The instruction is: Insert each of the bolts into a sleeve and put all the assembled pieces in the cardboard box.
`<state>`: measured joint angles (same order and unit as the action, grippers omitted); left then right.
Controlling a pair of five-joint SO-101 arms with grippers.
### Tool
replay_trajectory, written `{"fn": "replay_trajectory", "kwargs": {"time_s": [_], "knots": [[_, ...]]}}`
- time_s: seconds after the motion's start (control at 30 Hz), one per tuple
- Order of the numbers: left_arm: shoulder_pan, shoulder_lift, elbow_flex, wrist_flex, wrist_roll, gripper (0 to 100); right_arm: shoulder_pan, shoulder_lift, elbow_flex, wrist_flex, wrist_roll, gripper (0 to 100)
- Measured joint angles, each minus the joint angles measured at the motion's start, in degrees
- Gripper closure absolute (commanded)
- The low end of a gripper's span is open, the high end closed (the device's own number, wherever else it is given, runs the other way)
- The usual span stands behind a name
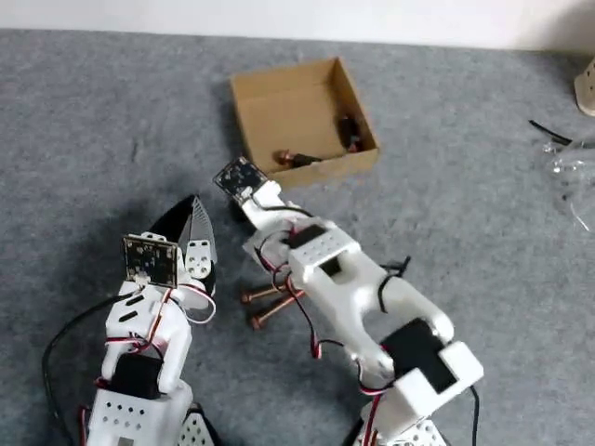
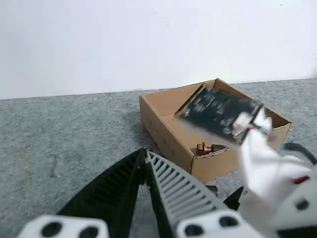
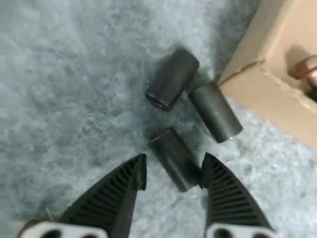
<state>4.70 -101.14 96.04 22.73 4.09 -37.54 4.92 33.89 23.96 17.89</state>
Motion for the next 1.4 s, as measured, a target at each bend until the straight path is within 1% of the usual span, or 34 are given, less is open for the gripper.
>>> {"fn": "replay_trajectory", "kwargs": {"time_s": [0.97, 1.27, 1.4], "knots": [[0.09, 0.0, 0.0, 0.0, 0.0, 99, 0.0, 0.7, -0.53, 0.7, 0.44, 83.6], [0.09, 0.0, 0.0, 0.0, 0.0, 99, 0.0, 5.54, -0.79, 0.53, 0.44, 83.6], [0.09, 0.0, 0.0, 0.0, 0.0, 99, 0.0, 5.98, -1.58, 2.11, 0.44, 83.7]]}}
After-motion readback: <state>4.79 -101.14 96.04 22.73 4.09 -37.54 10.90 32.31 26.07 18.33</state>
